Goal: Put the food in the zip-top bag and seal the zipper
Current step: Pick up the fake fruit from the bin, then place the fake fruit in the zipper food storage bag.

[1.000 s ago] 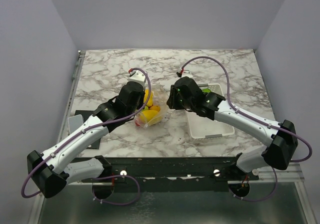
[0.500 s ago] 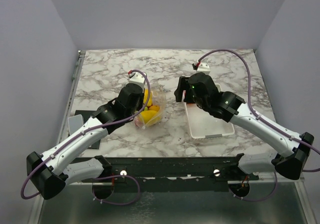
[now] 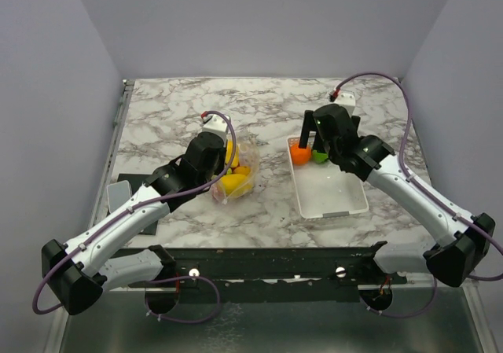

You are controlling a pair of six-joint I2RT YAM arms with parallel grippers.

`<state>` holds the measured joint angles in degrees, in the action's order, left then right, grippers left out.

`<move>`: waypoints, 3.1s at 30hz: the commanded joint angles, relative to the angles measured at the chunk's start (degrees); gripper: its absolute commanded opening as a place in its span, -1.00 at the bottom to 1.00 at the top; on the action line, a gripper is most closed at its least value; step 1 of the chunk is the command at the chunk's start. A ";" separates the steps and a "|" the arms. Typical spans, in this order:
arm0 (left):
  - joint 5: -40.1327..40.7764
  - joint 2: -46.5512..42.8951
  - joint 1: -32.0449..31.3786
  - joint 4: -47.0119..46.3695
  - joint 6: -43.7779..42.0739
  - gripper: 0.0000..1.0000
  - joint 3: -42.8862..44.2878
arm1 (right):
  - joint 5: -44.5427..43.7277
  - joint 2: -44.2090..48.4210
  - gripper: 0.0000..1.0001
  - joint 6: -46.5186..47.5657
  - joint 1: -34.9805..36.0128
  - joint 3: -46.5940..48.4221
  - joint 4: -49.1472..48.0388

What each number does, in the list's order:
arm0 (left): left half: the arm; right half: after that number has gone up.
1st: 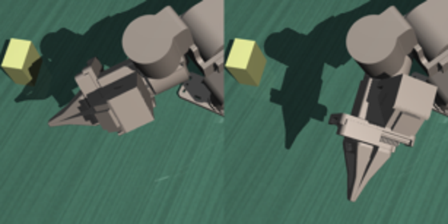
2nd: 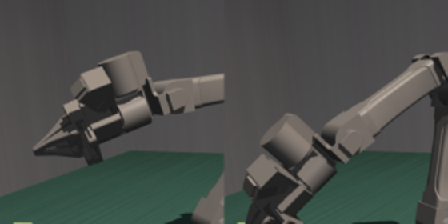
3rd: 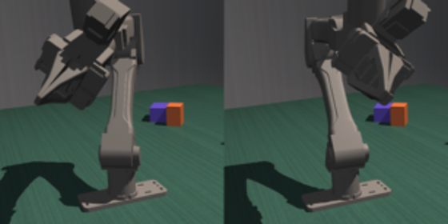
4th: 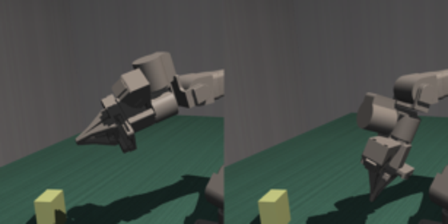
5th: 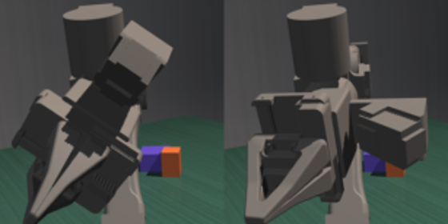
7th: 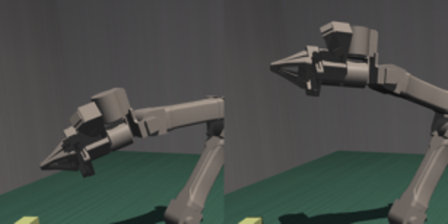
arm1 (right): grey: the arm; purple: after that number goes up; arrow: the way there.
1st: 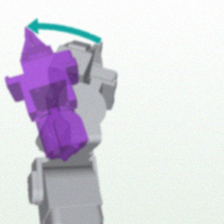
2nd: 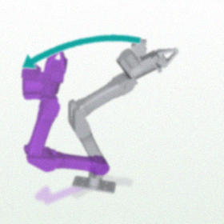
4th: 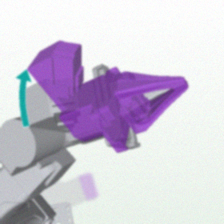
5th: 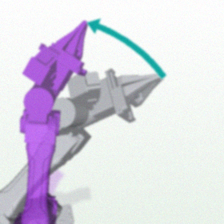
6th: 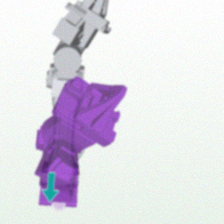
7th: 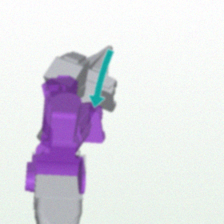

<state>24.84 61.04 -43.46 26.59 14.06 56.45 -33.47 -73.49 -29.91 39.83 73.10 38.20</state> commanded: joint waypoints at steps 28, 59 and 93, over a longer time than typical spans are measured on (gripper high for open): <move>-1.80 -2.07 0.39 -1.19 -0.18 -1.00 -0.63 | 17.40 -17.90 1.00 -3.53 -21.66 -5.89 -11.35; -1.64 -1.53 0.36 -1.11 -0.24 -1.00 -0.64 | 25.15 -19.86 -0.80 -3.41 -25.47 -9.49 -14.52; -1.73 -1.84 0.35 -1.10 -0.15 -1.00 -0.63 | 39.71 7.18 -0.99 3.64 -10.42 -6.14 -12.35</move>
<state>23.81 60.07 -43.46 26.52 14.06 56.34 4.19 -67.92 -28.36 25.54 63.94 26.15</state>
